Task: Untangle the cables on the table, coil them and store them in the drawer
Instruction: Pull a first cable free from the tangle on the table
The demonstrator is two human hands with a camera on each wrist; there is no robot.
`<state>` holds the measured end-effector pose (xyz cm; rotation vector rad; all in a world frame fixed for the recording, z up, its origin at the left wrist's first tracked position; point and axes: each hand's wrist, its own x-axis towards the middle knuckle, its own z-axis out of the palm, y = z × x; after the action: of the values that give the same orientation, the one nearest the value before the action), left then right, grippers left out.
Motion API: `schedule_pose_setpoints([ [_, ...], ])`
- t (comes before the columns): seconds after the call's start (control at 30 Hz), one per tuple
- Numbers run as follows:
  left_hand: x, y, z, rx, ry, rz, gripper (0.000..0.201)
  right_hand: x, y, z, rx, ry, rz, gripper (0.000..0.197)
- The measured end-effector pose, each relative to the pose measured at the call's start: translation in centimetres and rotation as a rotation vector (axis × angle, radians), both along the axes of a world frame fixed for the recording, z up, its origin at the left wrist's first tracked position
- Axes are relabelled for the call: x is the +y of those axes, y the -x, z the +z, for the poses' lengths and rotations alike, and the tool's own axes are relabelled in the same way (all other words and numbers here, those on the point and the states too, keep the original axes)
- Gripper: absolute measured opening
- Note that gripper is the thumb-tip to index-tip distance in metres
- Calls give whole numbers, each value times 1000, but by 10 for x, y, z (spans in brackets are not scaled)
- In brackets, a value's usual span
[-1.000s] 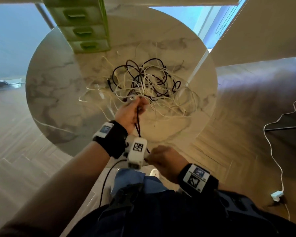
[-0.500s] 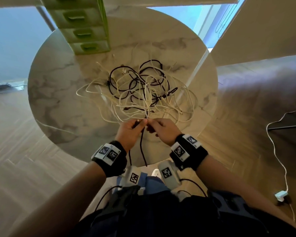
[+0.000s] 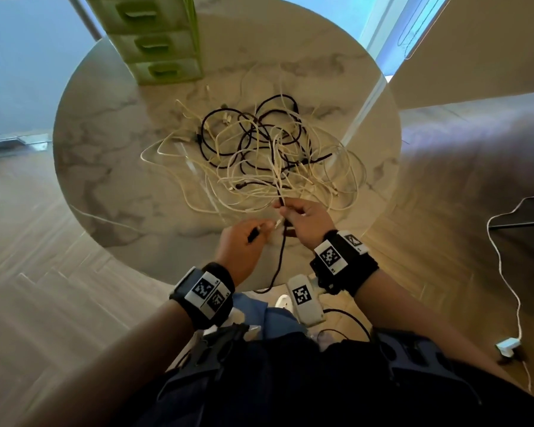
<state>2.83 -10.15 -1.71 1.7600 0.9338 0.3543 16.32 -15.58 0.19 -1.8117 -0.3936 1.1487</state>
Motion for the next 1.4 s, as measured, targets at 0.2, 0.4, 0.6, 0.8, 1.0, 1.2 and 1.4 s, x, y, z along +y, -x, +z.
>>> schedule_pose_setpoints([
  [0.2, 3, -28, 5, 50, 403, -7, 34, -19, 1, 1, -160, -51, 206, 31],
  [0.4, 18, -46, 6, 35, 494, -9, 32, -38, 2, 7, -138, -45, 280, 19],
  [0.6, 29, -58, 16, -234, 860, 205, 29, -79, 5, -2, -310, 62, 548, 24],
  [0.8, 37, -50, 10, -350, 917, 385, 19, -119, -20, -20, -356, 269, 730, 28],
  [1.0, 16, -42, 10, -150, 606, 248, 19, -58, -19, -2, -400, 85, 488, 26],
  [1.2, 3, -33, 10, -108, 187, 124, 20, 6, -12, 25, -105, -77, 232, 12],
  [1.4, 8, -19, 5, -110, -38, 146, 11, 40, -23, 13, -23, -66, -4, 53],
])
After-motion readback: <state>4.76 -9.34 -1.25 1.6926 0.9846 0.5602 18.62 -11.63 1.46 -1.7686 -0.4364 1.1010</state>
